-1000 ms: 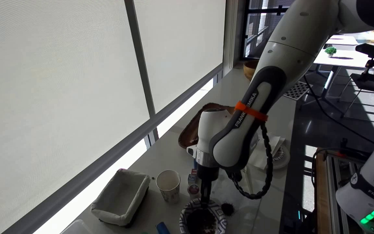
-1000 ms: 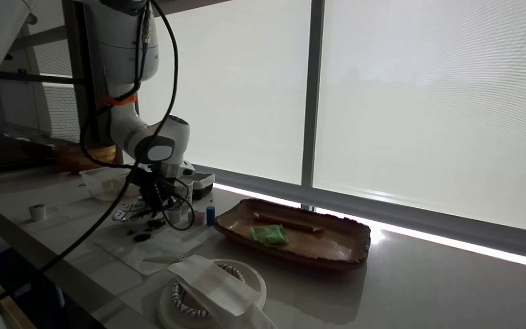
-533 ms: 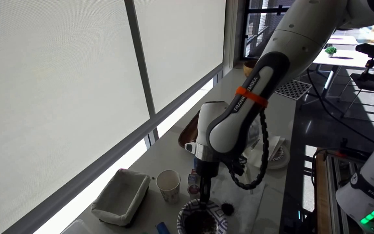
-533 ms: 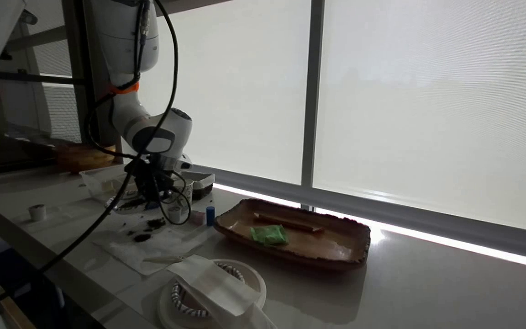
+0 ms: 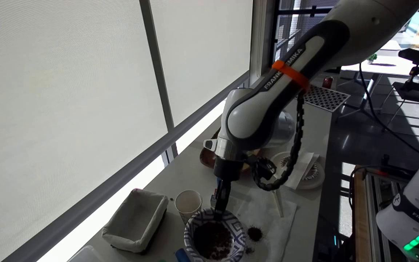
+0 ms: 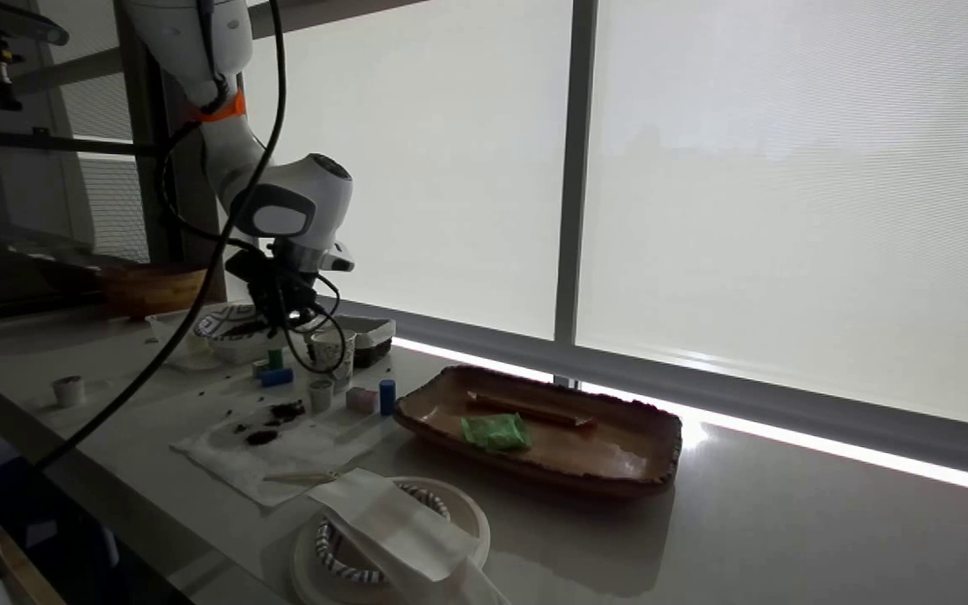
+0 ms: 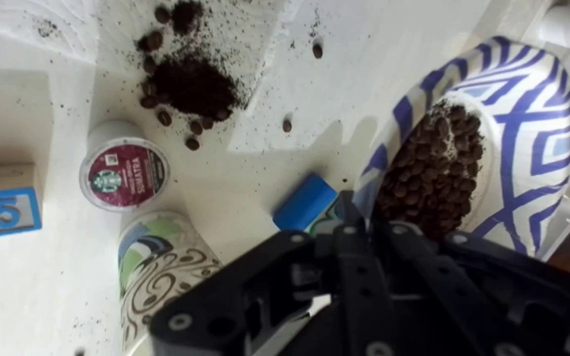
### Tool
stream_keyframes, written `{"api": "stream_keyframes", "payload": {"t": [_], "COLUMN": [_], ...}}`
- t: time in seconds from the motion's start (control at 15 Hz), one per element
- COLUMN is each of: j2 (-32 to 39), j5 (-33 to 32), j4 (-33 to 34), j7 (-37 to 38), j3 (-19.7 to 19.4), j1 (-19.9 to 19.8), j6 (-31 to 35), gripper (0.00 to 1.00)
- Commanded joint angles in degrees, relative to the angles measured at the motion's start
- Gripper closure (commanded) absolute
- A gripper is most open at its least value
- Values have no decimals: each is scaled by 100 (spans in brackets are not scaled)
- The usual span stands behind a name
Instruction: Move the cup backwards and pour the beans into it
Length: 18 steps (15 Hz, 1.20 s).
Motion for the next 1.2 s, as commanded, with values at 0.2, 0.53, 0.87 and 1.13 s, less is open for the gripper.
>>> {"api": "stream_keyframes", "payload": {"t": [0.2,0.53,0.87,1.13], "j2": [-1050,-1059,-819,-647], "j5": [609,-78,-1395,-2415], "j4": [-122,9,156,247], "j7": [-250,393,1294,2086], "j3": [-1488,-2449,-2792,-2916], "j1": [1064,1842,2192,2304], "j6": [-600,-170,510,959], "gripper": [99,99,99,99]}}
